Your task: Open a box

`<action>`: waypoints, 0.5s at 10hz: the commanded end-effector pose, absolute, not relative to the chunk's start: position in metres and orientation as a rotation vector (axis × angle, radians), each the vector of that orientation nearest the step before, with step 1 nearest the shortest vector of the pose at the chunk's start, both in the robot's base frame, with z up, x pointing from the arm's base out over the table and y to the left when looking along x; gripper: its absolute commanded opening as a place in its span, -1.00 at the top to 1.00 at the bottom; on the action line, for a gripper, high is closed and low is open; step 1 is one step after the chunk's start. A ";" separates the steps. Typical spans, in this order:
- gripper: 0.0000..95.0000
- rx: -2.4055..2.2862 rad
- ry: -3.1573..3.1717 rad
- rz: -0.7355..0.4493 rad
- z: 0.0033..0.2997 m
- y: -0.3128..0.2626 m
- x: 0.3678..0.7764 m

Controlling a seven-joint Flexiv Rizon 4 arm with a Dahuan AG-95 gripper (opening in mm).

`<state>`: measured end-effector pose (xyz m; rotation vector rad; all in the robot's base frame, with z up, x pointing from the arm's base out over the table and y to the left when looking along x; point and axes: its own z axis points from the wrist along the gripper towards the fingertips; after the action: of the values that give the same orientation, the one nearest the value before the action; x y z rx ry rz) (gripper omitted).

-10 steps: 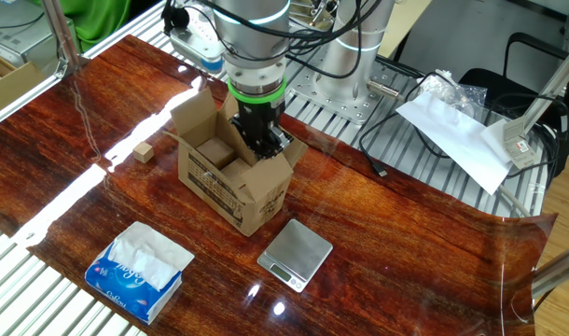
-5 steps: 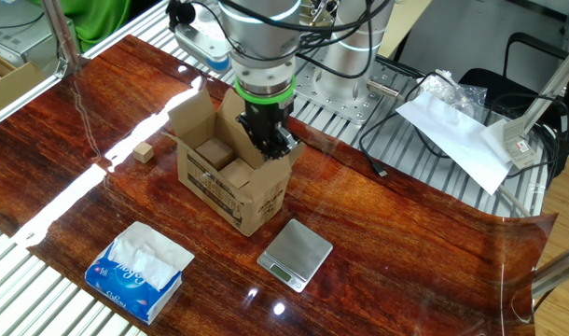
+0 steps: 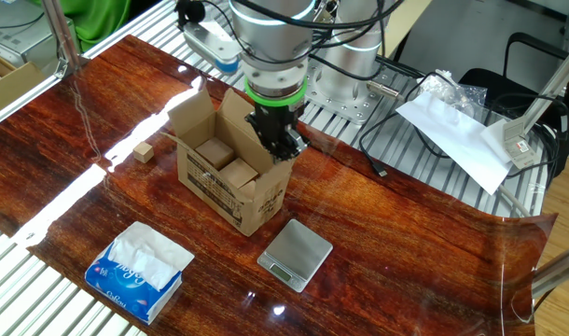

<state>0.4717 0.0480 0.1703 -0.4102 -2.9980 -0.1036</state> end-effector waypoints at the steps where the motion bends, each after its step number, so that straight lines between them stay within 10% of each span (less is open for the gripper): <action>1: 1.00 -0.445 -2.995 -0.086 0.171 0.058 0.473; 5: 1.00 -0.515 -2.993 -0.075 0.162 0.077 0.477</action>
<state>0.4769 0.0790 0.1600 -0.5214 -2.9935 -0.0737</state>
